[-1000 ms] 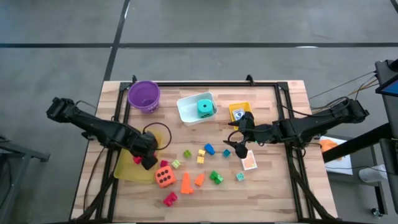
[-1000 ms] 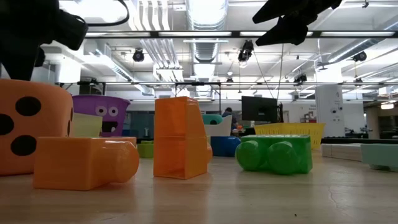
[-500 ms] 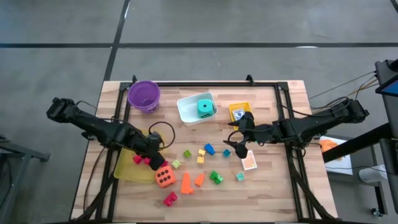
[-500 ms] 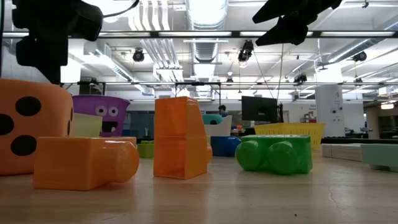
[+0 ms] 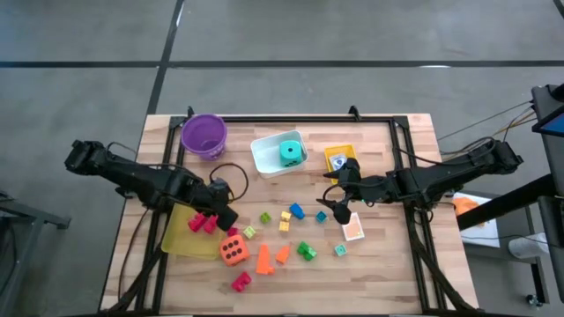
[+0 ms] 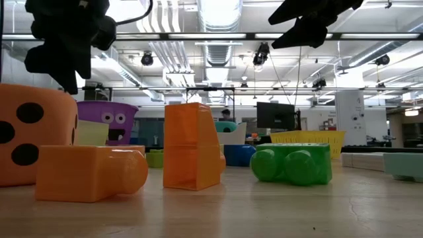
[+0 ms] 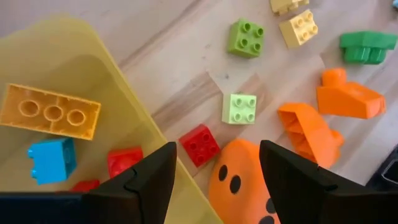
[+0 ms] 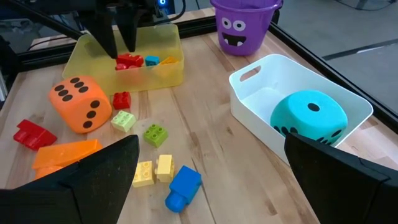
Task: Pick & Place Toys
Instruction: Put the orange dice into the white bin
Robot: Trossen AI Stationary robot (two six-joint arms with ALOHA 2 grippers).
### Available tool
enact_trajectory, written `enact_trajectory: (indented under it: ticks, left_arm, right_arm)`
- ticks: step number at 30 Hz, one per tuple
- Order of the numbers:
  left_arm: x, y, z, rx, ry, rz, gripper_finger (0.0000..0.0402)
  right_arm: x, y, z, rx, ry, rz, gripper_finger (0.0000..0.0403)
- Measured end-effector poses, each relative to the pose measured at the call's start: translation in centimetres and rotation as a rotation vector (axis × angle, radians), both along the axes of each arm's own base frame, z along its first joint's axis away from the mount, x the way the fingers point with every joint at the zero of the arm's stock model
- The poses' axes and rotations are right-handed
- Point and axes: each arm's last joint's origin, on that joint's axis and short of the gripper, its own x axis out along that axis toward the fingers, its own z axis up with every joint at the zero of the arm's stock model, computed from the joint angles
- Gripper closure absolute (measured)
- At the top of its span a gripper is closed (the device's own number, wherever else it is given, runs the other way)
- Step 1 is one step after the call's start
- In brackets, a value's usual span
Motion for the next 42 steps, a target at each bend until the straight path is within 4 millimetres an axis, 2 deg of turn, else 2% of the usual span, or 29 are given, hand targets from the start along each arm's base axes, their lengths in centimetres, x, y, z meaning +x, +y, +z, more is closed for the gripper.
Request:
enact_trajectory:
  ticks: [8, 31, 38, 42]
  left_arm:
    - [0.2, 0.1, 0.1, -0.006, -0.022, 0.028, 0.0171]
    - [2.6, -0.6, 1.2, -0.067, -0.284, 0.01, 0.0171]
    - [3.9, -1.2, -0.8, -0.109, -0.194, -0.03, 0.017]
    - [4.6, -1.6, -2.2, -0.135, -0.128, -0.051, 0.0156]
  right_arm:
    - [0.0, 0.0, 0.0, 0.0, 0.0, 0.0, 0.0004]
    - [0.0, 0.1, 0.0, 0.026, 0.005, 0.039, 0.0004]
    - [0.0, 0.1, 0.0, 0.026, 0.005, 0.039, 0.0004]
    - [0.0, 0.1, 0.0, 0.026, 0.005, 0.04, 0.0004]
